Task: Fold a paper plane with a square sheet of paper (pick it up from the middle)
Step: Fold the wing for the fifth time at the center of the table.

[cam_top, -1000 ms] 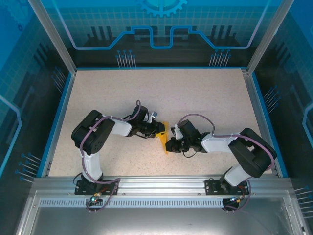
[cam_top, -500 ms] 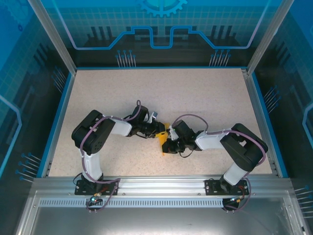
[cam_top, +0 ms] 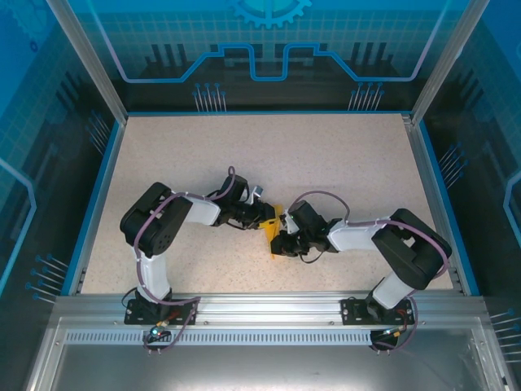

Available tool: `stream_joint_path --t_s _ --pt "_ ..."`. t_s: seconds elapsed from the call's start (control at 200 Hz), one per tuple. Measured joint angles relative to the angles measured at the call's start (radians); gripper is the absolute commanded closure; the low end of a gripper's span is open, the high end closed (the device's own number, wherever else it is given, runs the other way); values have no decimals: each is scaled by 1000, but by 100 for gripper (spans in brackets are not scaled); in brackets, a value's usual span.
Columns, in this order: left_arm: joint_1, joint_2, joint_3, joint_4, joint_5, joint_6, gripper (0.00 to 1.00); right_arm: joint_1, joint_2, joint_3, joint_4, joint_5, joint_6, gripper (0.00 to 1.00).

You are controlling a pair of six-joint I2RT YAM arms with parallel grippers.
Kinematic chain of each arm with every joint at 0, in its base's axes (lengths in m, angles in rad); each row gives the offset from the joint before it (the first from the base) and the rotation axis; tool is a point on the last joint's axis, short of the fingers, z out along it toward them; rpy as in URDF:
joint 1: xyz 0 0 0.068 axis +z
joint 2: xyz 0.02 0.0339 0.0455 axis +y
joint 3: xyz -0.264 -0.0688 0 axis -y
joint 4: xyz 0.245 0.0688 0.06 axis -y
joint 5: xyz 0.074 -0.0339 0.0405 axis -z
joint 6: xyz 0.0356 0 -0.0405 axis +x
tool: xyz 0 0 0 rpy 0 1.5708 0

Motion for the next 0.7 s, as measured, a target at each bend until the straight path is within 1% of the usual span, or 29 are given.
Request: stream_joint_path --t_s 0.15,0.365,0.515,0.57,0.7 --pt "0 1 1 0 0 0 70 0 -4 -2 -5 0 8 91" --pt "-1 2 2 -1 1 0 70 6 12 3 -17 8 7 91" --pt "-1 3 2 -1 3 0 71 26 38 48 -66 19 7 92" --pt "-1 5 3 -1 4 0 72 33 43 59 -76 27 7 91" --pt "-1 7 4 -3 5 0 72 40 36 60 -85 43 12 84"
